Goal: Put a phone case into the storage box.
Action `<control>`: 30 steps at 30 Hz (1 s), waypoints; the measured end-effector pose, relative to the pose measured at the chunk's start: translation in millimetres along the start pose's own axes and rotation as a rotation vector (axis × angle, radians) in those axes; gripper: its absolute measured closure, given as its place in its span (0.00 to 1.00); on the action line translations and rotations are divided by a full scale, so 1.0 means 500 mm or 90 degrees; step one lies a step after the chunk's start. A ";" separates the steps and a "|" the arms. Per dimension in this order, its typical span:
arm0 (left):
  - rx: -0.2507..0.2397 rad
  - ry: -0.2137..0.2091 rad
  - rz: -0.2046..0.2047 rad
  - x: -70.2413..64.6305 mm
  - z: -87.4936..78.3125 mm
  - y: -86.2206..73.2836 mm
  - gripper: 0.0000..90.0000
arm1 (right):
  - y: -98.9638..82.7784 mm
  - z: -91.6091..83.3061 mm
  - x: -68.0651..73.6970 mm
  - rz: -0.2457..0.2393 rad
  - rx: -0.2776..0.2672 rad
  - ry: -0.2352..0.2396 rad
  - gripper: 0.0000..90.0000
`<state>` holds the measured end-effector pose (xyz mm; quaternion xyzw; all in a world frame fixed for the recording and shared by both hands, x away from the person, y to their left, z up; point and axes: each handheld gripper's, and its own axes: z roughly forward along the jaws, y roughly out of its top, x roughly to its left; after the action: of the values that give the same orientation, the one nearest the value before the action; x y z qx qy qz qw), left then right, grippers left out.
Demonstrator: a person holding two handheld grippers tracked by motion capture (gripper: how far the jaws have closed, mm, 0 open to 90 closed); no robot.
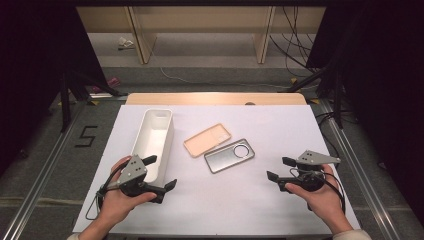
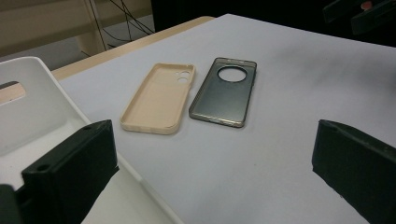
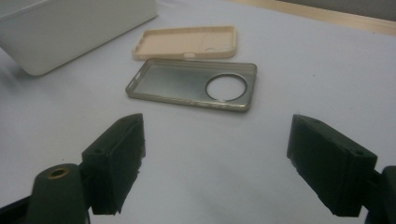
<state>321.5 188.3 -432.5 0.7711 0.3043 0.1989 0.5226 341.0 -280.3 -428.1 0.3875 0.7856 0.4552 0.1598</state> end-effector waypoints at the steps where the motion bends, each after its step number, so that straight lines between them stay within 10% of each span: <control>1: 0.000 0.001 -0.001 0.000 0.000 0.000 0.00 | 0.000 0.001 0.001 -0.001 0.001 0.000 0.23; 24: 0.009 0.002 0.002 0.003 0.007 -0.002 0.00 | 0.030 0.060 0.030 -0.027 -0.009 0.021 0.38; 30: 0.009 0.002 0.002 0.003 0.007 -0.002 0.00 | 0.056 0.103 0.043 -0.040 -0.008 0.044 0.59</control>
<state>324.8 187.1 -434.7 0.7748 0.3055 0.1989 0.5165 370.9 -225.6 -430.1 0.3455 0.7998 0.4678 0.1491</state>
